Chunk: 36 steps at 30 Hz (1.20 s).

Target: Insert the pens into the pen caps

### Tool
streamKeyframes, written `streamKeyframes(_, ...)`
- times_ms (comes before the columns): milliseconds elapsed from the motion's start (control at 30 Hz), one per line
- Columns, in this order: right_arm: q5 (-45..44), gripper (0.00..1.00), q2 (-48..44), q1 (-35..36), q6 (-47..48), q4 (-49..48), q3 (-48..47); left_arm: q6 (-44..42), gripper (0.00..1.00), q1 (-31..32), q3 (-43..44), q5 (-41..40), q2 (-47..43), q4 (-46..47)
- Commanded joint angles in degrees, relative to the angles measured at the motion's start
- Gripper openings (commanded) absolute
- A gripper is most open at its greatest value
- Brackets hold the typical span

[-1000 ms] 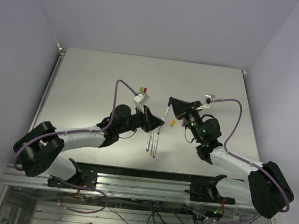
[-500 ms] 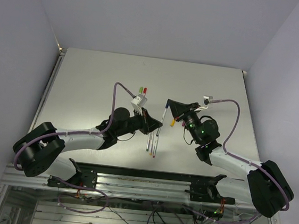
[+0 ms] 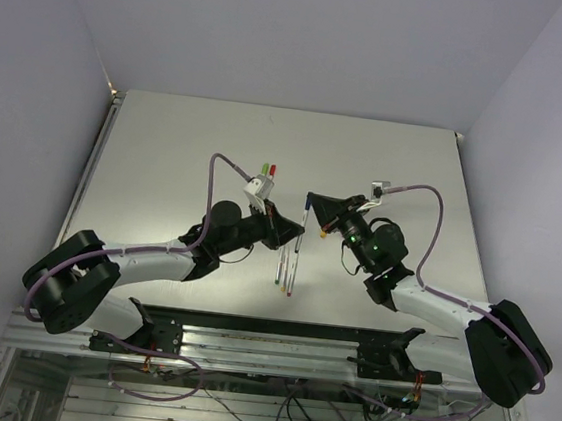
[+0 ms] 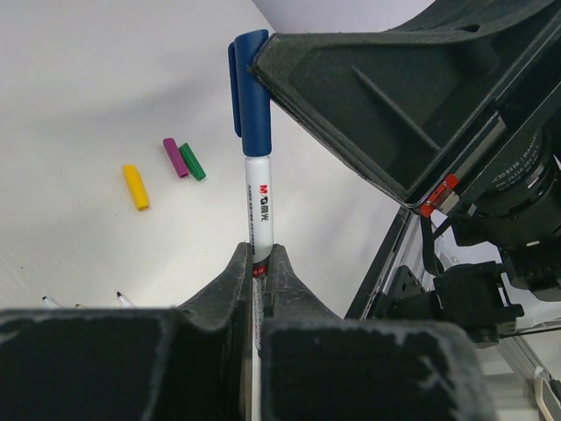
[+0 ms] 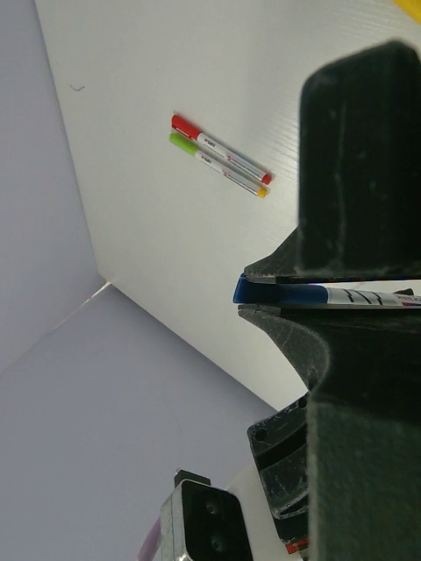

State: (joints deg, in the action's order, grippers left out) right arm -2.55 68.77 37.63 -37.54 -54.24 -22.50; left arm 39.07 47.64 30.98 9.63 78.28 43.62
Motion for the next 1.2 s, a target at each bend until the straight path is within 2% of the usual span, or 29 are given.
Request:
streamKeyframes(0,1.17,0.00,0.55,0.52,2.96,6.03,-0.77,-1.85,0.07,-0.23,0.99,-0.99,-2.59,5.75)
streamKeyframes(167,2.65,0.00,1.16,0.76,3.42,8.67,-2.19,-1.93,0.07,-0.18,0.71,-2.28,-2.53,5.69)
streamKeyframes(367,2.71,0.00,2.81,1.95,5.31,16.36,-4.60,-4.34,0.07,-0.33,1.94,-4.96,-3.40,3.35)
streamKeyframes(633,-0.40,0.00,4.97,4.51,5.02,23.85,-5.17,-6.55,0.07,-3.62,4.49,-5.52,-3.79,2.46)
streamKeyframes(1167,-2.59,0.00,8.73,7.89,6.28,28.33,-8.94,-6.83,0.07,-5.63,5.75,-5.53,-2.92,1.74)
